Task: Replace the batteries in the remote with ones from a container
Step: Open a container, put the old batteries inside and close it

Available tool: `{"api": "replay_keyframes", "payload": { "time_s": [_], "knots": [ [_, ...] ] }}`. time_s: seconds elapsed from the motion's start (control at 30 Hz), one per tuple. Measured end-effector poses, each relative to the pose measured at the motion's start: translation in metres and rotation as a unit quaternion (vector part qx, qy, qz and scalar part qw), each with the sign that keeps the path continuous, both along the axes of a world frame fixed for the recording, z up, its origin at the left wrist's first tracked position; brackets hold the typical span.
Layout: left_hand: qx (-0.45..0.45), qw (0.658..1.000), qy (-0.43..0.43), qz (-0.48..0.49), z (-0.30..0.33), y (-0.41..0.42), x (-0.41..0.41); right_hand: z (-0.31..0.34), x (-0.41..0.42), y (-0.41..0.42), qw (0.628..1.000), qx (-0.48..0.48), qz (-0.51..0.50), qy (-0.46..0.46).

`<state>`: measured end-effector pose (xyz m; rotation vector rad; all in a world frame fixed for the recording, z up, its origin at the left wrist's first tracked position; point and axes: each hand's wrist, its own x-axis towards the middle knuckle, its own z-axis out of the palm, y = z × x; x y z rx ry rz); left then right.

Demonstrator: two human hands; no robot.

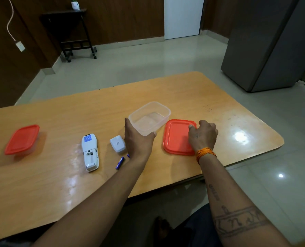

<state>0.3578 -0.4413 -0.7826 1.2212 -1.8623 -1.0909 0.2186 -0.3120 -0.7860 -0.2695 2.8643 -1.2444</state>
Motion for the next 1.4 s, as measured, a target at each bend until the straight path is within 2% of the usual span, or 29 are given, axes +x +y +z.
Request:
{"api": "replay_keyframes", "payload": {
  "time_s": [0.1, 0.2, 0.3, 0.43, 0.53, 0.67, 0.83, 1.03, 1.17, 1.23, 1.4],
  "knots": [
    [-0.030, 0.999, 0.010, -0.014, 0.005, 0.005, 0.014, 0.006, 0.009, -0.001, 0.998, 0.032, 0.013, 0.043],
    [-0.065, 0.997, 0.001, -0.043, 0.011, 0.005, 0.036, 0.014, 0.022, -0.007, 0.995, -0.004, 0.058, 0.081],
    [-0.054, 0.997, -0.018, -0.049, 0.012, -0.001, 0.067, 0.022, 0.039, -0.019, 0.985, -0.062, 0.139, 0.081],
    [-0.057, 0.996, -0.062, -0.031, 0.007, -0.012, 0.112, 0.027, 0.066, -0.036, 0.966, -0.066, 0.245, 0.053],
    [-0.076, 0.992, -0.099, -0.026, 0.004, -0.020, 0.138, 0.026, 0.083, -0.046, 0.949, -0.032, 0.312, 0.024],
    [-0.106, 0.978, -0.176, -0.037, -0.003, -0.024, 0.156, 0.023, 0.105, -0.058, 0.913, 0.069, 0.402, 0.000],
    [-0.136, 0.963, -0.227, -0.047, -0.006, -0.028, 0.157, 0.017, 0.123, -0.069, 0.898, 0.161, 0.408, 0.007],
    [-0.203, 0.939, -0.266, -0.081, -0.008, -0.026, 0.146, 0.014, 0.124, -0.073, 0.894, 0.177, 0.412, 0.019],
    [-0.209, 0.933, -0.277, -0.095, -0.009, -0.028, 0.139, 0.017, 0.123, -0.070, 0.898, 0.147, 0.414, 0.002],
    [-0.215, 0.939, -0.255, -0.084, -0.005, -0.029, 0.133, 0.024, 0.116, -0.067, 0.905, 0.111, 0.412, -0.004],
    [-0.183, 0.966, -0.173, -0.058, 0.019, -0.037, 0.096, 0.043, 0.079, -0.062, 0.952, -0.042, 0.303, -0.024]
  ]
}}
